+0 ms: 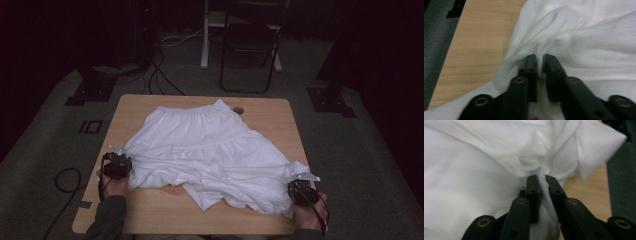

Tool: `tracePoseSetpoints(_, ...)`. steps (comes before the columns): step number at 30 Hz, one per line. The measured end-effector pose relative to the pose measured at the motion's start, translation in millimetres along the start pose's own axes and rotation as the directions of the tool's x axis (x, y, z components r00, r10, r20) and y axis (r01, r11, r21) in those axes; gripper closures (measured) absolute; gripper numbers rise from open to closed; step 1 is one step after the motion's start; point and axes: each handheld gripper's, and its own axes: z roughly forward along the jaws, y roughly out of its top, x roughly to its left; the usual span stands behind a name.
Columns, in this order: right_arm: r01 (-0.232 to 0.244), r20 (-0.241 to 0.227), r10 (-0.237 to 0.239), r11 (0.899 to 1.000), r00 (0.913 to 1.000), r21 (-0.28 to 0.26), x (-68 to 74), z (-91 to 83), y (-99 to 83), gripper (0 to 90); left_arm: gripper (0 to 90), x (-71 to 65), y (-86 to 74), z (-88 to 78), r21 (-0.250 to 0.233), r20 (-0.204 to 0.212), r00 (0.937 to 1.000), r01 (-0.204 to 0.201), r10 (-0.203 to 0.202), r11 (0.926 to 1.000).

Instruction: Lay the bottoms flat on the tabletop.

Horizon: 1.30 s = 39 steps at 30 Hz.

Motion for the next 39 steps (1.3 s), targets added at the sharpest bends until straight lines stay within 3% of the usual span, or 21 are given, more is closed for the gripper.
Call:
tracePoseSetpoints(1, 0.005, -0.007, -0.005, 1.0, 1.0, -0.012, 2.5, -0.8, 2.1, 77.7, 70.9, -3.6, 3.1, -5.6, -0.025, 0.033, 0.9994, 0.007, -0.007, 0.9997)
tracePoseSetpoints(4, 0.02, -0.019, -0.021, 0.998, 0.9996, -0.064, 8.1, -6.1, 9.4, 71.0, 61.5, -7.9, 8.6, -14.1, -0.052, 0.056, 0.9985, 0.002, 0.001, 0.9986)
tracePoseSetpoints(8, 0.027, -0.041, -0.033, 0.989, 0.9986, -0.145, 13.6, -13.4, 19.6, 64.2, 56.3, -19.9, 22.2, -30.6, -0.113, 0.126, 0.9917, -0.012, 0.026, 0.9936)
tracePoseSetpoints(10, 0.057, -0.061, -0.072, 0.973, 0.9955, -0.225, 23.3, -18.6, 32.4, 57.8, 52.7, -36.0, 32.2, -35.8, -0.134, 0.181, 0.9812, -0.044, 0.069, 0.99)
tracePoseSetpoints(11, 0.074, -0.068, -0.093, 0.968, 0.9934, -0.242, 27.5, -19.0, 37.2, 56.0, 51.6, -36.0, 32.2, -35.8, -0.134, 0.181, 0.9812, -0.044, 0.069, 0.99)
tracePoseSetpoints(15, 0.115, -0.09, -0.142, 0.959, 0.9857, -0.26, 40.6, -12.7, 50.6, 53.4, 48.6, -65.2, 42.0, -30.2, -0.142, 0.242, 0.9604, -0.106, 0.139, 0.9841)
tracePoseSetpoints(17, 0.133, -0.107, -0.163, 0.96, 0.9807, -0.247, 47.8, -2.7, 57.4, 52.3, 45.9, -81.1, 44.3, -24.2, -0.134, 0.266, 0.9482, -0.142, 0.174, 0.9808)
tracePoseSetpoints(18, 0.133, -0.107, -0.163, 0.96, 0.9807, -0.247, 47.8, -2.7, 57.4, 52.3, 44.4, -81.1, 44.3, -24.2, -0.134, 0.266, 0.9482, -0.142, 0.174, 0.9808)
tracePoseSetpoints(19, 0.14, -0.115, -0.171, 0.961, 0.9785, -0.239, 50.9, 2.9, 60.0, 51.8, 44.4, -96.6, 44.3, -16.8, -0.124, 0.276, 0.9386, -0.179, 0.207, 0.976)
tracePoseSetpoints(21, 0.162, -0.132, -0.189, 0.968, 0.973, -0.191, 58.9, 21.1, 64.2, 50.1, 38.4, -109.1, 42.2, -8.7, -0.103, 0.279, 0.9333, -0.205, 0.226, 0.9733)
tracePoseSetpoints(24, 0.198, -0.143, -0.215, 0.972, 0.9662, -0.125, 64.0, 40.6, 61.8, 47.9, 38.1, -119.6, 35.2, 5.2, -0.047, 0.252, 0.9388, -0.23, 0.235, 0.972)
tracePoseSetpoints(25, 0.198, -0.143, -0.215, 0.972, 0.9662, -0.125, 64.0, 40.6, 61.8, 47.9, 38.1, -120.8, 32.2, 9.4, -0.026, 0.243, 0.9419, -0.233, 0.232, 0.9721)
tracePoseSetpoints(26, 0.199, -0.146, -0.214, 0.974, 0.9658, -0.11, 63.9, 44.1, 60.4, 47.4, 41.0, -120.5, 29.0, 12.3, -0.012, 0.24, 0.943, -0.235, 0.231, 0.9719)
tracePoseSetpoints(27, 0.201, -0.143, -0.212, 0.976, 0.9667, -0.09, 62.1, 49.4, 56.7, 46.6, 50.6, -119.2, 26.3, 13.9, 0.0, 0.241, 0.9427, -0.238, 0.231, 0.9712)
tracePoseSetpoints(28, 0.201, -0.143, -0.212, 0.976, 0.9667, -0.09, 62.1, 49.4, 56.7, 46.6, 50.6, -117.9, 24.0, 14.4, 0.006, 0.242, 0.9437, -0.234, 0.226, 0.9721)
tracePoseSetpoints(30, 0.196, -0.145, -0.205, 0.978, 0.9681, -0.069, 59.8, 54.0, 52.7, 46.3, 63.2, -114.8, 21.4, 12.6, 0.002, 0.229, 0.947, -0.232, 0.226, 0.9727)
tracePoseSetpoints(31, 0.179, -0.157, -0.188, 0.981, 0.9695, -0.074, 56.6, 56.5, 49.5, 45.9, 75.0, -112.9, 20.8, 10.7, -0.002, 0.228, 0.9471, -0.231, 0.226, 0.9728)
tracePoseSetpoints(35, 0.164, -0.177, -0.176, 0.983, 0.9683, -0.08, 52.7, 57.3, 47.9, 45.9, 84.9, -106.1, 16.1, -1.2, -0.03, 0.24, 0.942, -0.235, 0.235, 0.9716)
tracePoseSetpoints(37, 0.149, -0.192, -0.161, 0.986, 0.9681, -0.078, 50.6, 58.1, 47.8, 45.9, 85.7, -100.9, 11.5, -8.5, -0.04, 0.25, 0.938, -0.238, 0.24, 0.9705)
tracePoseSetpoints(39, 0.131, -0.208, -0.145, 0.988, 0.9673, -0.078, 48.5, 59.0, 47.4, 45.8, 86.1, -93.3, 5.2, -16.3, -0.047, 0.255, 0.938, -0.231, 0.235, 0.9718)
